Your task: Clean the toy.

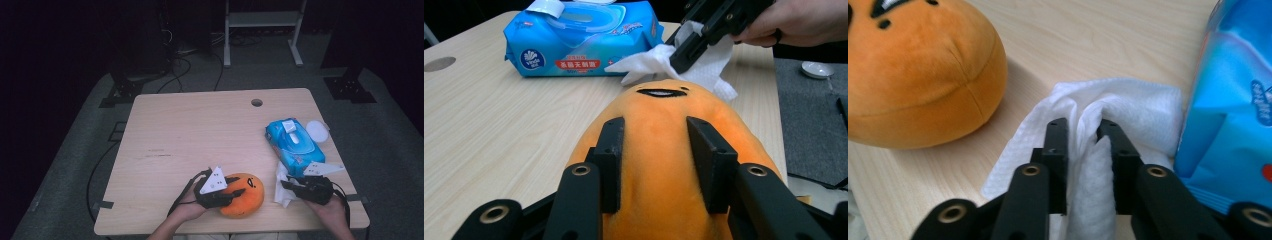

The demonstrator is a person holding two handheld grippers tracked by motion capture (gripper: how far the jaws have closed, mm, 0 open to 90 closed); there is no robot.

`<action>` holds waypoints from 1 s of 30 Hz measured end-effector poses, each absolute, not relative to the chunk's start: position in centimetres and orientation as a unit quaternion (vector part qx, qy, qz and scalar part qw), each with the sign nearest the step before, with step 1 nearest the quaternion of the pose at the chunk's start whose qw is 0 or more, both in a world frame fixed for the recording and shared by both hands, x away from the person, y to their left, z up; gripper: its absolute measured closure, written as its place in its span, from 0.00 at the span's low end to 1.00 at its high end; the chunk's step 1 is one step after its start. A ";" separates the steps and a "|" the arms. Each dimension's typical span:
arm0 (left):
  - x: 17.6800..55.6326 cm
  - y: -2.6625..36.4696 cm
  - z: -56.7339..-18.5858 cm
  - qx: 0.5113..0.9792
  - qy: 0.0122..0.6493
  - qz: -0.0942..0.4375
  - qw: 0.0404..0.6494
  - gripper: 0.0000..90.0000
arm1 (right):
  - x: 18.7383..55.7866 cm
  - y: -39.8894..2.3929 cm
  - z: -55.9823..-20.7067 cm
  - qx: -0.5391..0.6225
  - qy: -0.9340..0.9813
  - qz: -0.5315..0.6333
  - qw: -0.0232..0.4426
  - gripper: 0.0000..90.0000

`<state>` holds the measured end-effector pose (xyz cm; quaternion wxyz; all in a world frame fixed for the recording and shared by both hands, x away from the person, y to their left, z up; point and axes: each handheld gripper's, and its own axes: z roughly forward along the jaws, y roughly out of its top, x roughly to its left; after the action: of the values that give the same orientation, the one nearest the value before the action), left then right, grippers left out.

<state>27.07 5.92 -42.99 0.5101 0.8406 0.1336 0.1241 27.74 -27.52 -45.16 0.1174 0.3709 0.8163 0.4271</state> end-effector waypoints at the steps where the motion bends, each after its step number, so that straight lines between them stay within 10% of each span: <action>1: 27.1 6.0 -43.0 0.839 0.137 0.123 0.512 0.70 | 27.8 -27.5 -45.1 0.374 0.815 0.426 0.116 0.74; 5: 27.1 6.1 -43.0 0.835 0.140 0.118 0.519 0.71 | 27.6 -27.7 -44.7 0.381 0.802 0.445 0.116 0.61; 30: 30.4 7.9 -42.4 0.814 0.193 0.161 0.524 0.73 | 27.4 -27.3 -44.1 0.372 0.786 0.480 0.110 0.53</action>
<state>30.35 7.90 -42.39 0.5235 0.8140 0.1933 0.1611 27.41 -27.33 -44.11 0.1097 0.3725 0.7864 0.4805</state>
